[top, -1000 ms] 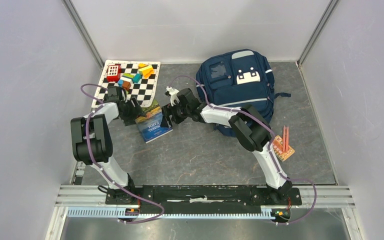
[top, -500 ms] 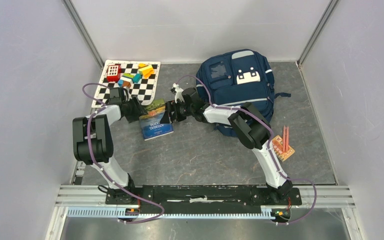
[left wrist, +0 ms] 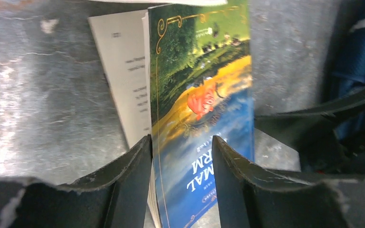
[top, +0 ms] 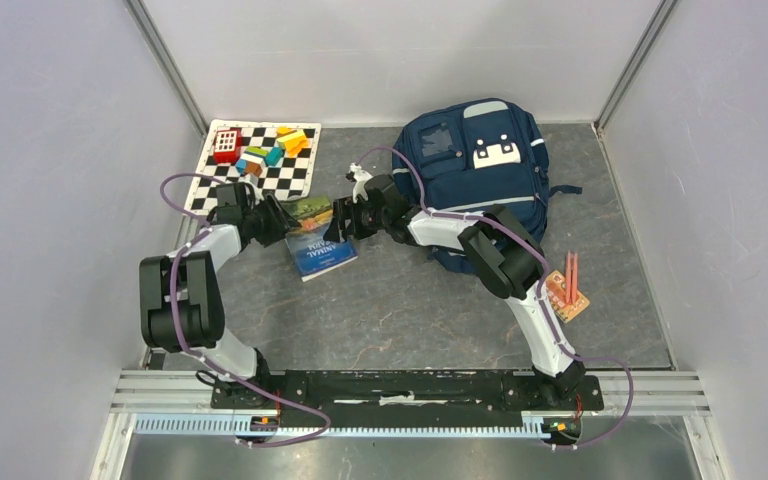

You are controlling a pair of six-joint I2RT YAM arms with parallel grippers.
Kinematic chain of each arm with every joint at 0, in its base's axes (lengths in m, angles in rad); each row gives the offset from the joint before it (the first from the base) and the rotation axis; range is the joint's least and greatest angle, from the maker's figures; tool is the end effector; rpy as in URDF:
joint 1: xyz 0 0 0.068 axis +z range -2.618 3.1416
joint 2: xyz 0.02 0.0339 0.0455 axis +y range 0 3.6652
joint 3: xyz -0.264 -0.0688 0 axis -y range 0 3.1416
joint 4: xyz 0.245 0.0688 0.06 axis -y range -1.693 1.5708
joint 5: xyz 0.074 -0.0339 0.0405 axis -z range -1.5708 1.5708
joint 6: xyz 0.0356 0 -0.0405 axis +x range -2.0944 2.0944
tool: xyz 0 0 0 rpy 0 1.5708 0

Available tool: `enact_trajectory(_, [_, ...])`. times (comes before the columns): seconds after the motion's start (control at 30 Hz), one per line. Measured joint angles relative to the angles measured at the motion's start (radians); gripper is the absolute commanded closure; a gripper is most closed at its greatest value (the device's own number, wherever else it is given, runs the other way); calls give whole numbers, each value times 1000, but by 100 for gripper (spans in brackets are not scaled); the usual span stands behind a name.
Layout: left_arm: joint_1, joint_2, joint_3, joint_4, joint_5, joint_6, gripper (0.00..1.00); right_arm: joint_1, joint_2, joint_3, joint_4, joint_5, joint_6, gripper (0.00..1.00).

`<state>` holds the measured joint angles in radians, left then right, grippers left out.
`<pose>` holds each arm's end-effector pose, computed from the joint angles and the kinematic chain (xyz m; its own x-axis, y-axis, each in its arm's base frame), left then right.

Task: Pack the student bag
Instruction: Pick up the book from the center of the board.

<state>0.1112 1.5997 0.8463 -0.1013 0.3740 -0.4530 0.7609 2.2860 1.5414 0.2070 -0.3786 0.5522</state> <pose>0.3172 0.0223 0.1727 -0.7332 -0.4918 -0.4696 -0.2067 0.8191 -0.5351 0.3573 0.3584 0.1361 -0.7725 -0.0625 -0.6320 -0.5467 0.5718 0.6117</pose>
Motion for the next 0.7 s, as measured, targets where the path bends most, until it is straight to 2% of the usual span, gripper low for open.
enact_trajectory(0.17, [-18, -26, -12, 29, 55, -25, 49, 0, 0, 0, 3, 25, -3, 19])
enact_trajectory(0.23, [-22, -22, -12, 33, 74, -30, 57, 0, 0, 0, 3, 28, -6, 19])
enact_trajectory(0.43, [-22, 15, -4, 17, 68, -37, 95, 0, -5, -6, 8, 53, -19, 19])
enact_trajectory(0.47, [-22, 16, -2, 12, 66, -37, 98, 0, -6, -9, 10, 56, -19, 19])
enact_trajectory(0.57, [-34, 16, 9, -24, 47, -36, 98, 3, -15, -23, 18, 63, -28, 16])
enact_trajectory(0.7, [-47, -8, 9, -69, 35, -36, 98, 12, -67, -84, 6, 66, -54, 7])
